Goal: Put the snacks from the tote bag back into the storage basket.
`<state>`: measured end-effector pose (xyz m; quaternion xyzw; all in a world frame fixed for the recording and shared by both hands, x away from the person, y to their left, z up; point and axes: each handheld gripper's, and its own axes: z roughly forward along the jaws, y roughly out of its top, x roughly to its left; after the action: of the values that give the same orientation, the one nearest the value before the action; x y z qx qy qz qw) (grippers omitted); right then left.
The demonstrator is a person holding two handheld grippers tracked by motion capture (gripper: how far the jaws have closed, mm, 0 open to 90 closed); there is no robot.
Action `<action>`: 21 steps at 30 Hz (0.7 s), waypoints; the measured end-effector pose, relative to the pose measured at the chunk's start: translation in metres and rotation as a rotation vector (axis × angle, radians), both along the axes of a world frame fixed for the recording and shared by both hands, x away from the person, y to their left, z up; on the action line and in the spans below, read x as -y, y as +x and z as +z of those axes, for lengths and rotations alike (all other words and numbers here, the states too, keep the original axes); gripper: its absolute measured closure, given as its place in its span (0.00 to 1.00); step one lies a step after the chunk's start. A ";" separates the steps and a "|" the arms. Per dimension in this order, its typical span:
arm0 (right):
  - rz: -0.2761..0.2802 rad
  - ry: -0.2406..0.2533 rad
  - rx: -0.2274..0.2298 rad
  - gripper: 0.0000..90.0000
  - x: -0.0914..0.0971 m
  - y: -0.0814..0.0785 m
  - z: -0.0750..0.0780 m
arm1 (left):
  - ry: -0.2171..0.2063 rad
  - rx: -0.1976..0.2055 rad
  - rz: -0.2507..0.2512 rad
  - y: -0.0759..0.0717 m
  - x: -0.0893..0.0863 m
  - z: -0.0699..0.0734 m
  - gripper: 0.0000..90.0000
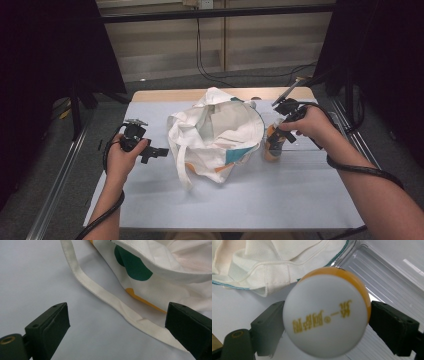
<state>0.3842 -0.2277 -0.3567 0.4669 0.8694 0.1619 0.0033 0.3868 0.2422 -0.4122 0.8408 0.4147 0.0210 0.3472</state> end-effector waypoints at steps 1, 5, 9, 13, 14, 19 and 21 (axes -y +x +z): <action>0.003 0.000 0.002 0.16 0.001 -0.001 0.001 | -0.003 -0.002 0.004 -0.001 0.000 -0.001 0.06; -0.002 -0.003 0.008 0.15 0.005 -0.005 0.004 | 0.008 -0.005 0.005 -0.002 -0.004 -0.002 0.06; -0.003 -0.011 0.019 0.14 0.010 -0.006 0.006 | 0.000 -0.003 0.012 -0.003 -0.005 0.000 0.06; -0.005 -0.008 0.017 0.14 0.014 -0.009 0.007 | -0.004 -0.003 0.013 -0.004 -0.006 0.001 0.06; -0.005 -0.007 0.027 0.14 0.015 -0.010 0.007 | -0.002 -0.006 0.011 -0.004 -0.006 0.001 0.06; 0.001 0.004 0.023 0.14 0.018 -0.014 0.005 | -0.005 0.005 0.019 -0.004 -0.006 0.001 0.06; 0.002 -0.011 0.019 0.14 0.019 -0.015 0.005 | -0.003 -0.001 0.017 -0.004 -0.006 0.000 0.06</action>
<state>0.3689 -0.2467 -0.3516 0.4644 0.8707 0.1614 0.0139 0.3824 0.2478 -0.4125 0.8367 0.4220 0.0227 0.3483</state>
